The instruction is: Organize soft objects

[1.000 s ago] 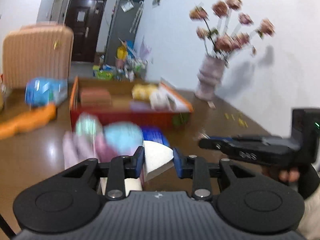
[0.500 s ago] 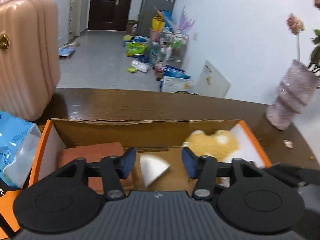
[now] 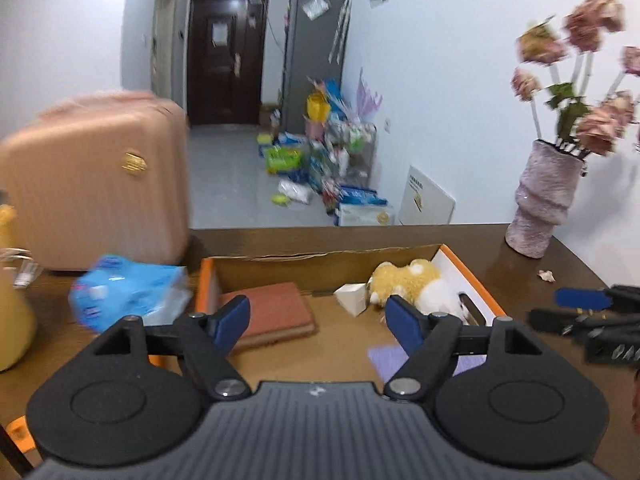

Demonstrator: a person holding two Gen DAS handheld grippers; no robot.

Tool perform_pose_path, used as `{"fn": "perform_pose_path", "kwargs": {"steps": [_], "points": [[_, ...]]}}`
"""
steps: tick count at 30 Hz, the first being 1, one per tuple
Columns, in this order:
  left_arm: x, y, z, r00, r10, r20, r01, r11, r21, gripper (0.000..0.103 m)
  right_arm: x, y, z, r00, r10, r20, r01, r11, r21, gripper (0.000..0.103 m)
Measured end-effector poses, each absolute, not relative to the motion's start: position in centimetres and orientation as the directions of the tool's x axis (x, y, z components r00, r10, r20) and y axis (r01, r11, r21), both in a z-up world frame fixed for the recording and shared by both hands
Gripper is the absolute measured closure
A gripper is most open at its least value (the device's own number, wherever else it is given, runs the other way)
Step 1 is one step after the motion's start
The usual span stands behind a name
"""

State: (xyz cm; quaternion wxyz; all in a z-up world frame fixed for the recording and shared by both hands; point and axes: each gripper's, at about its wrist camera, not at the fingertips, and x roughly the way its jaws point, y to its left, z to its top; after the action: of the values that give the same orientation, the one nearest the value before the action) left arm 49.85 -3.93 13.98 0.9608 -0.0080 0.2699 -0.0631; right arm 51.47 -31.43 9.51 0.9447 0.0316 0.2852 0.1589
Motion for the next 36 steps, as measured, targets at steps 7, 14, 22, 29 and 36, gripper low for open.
{"fn": "perform_pose_path", "kwargs": {"steps": [7,14,22,29,36], "points": [[32.9,-2.8,13.4,0.92,-0.109,-0.376,0.112,0.994,-0.016,0.014,37.6,-34.7,9.9,0.84,0.36,-0.406,-0.322,0.933,0.161,0.023],[21.4,-3.1,8.6,0.927,-0.081,-0.367,0.086,0.996,-0.003,0.01,26.1,-35.2,6.8,0.88,0.359,-0.311,-0.335,0.933,0.129,0.014],[17.6,-3.1,6.5,0.91,-0.059,-0.41,0.057,0.998,-0.016,0.01,20.1,-34.2,3.3,0.881,0.359,-0.309,-0.336,0.933,0.127,0.014],[18.8,-3.2,6.0,0.904,-0.053,-0.425,0.061,0.998,0.006,0.01,19.8,-38.8,2.7,0.908,0.271,-0.319,-0.256,0.963,0.09,0.014],[21.2,-2.5,4.8,0.895,-0.036,-0.444,0.032,0.999,-0.016,0.01,24.0,-55.7,4.7,0.964,0.038,-0.262,0.0,0.99,0.142,0.014]]}}
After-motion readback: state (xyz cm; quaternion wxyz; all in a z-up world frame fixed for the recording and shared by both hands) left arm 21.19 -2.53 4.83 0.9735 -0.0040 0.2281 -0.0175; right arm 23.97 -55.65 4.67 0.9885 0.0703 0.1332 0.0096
